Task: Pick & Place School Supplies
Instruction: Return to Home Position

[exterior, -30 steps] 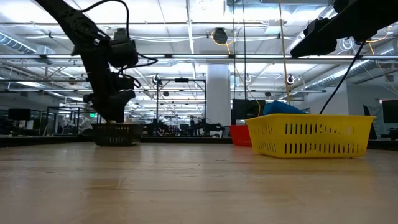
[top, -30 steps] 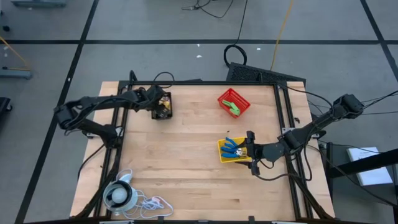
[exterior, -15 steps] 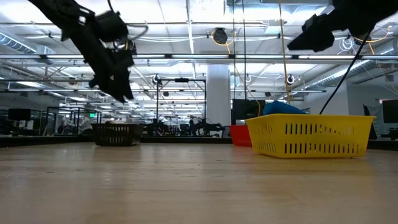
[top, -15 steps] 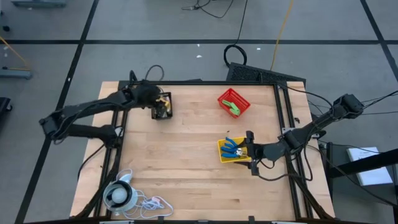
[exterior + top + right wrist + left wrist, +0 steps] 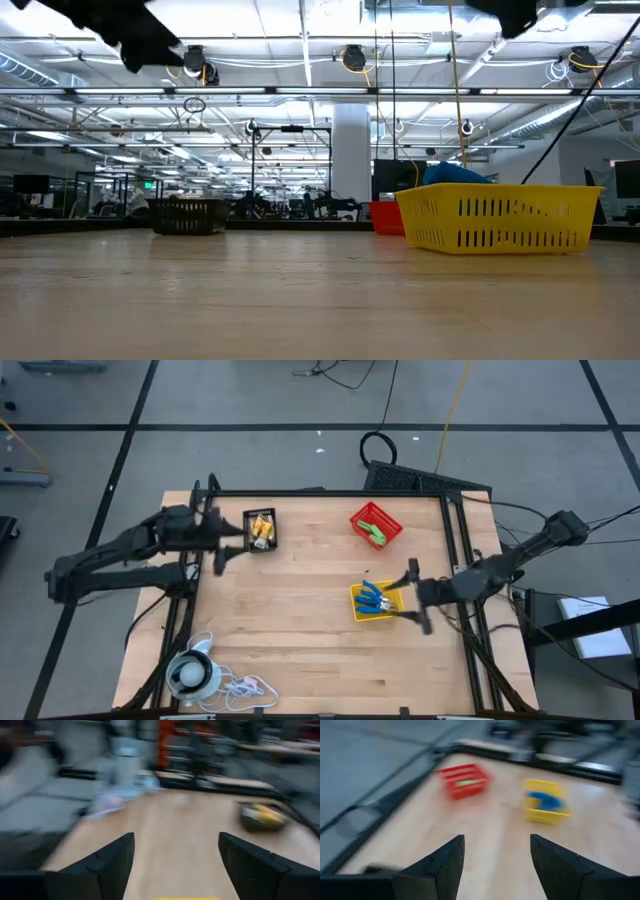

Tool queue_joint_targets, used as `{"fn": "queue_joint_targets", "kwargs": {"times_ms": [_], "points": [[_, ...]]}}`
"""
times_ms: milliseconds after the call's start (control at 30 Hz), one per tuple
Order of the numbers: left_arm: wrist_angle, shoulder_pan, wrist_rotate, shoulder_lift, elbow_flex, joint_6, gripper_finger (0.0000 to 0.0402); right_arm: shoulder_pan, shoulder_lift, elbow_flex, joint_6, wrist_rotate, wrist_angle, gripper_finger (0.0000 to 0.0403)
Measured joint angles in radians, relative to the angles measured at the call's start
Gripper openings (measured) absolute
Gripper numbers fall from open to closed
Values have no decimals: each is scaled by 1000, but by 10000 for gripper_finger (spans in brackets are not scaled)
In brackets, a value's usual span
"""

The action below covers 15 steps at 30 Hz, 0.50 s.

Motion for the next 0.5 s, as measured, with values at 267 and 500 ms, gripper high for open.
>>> {"fn": "queue_joint_targets", "kwargs": {"times_ms": [267, 500], "points": [[75, -161, 298, -162, -90, 117, 230, 1, -333, -30, -41, -263, -121, 276], [116, -253, 230, -395, -298, 49, 230, 1, -726, -216, -32, -309, -226, 276]]}}
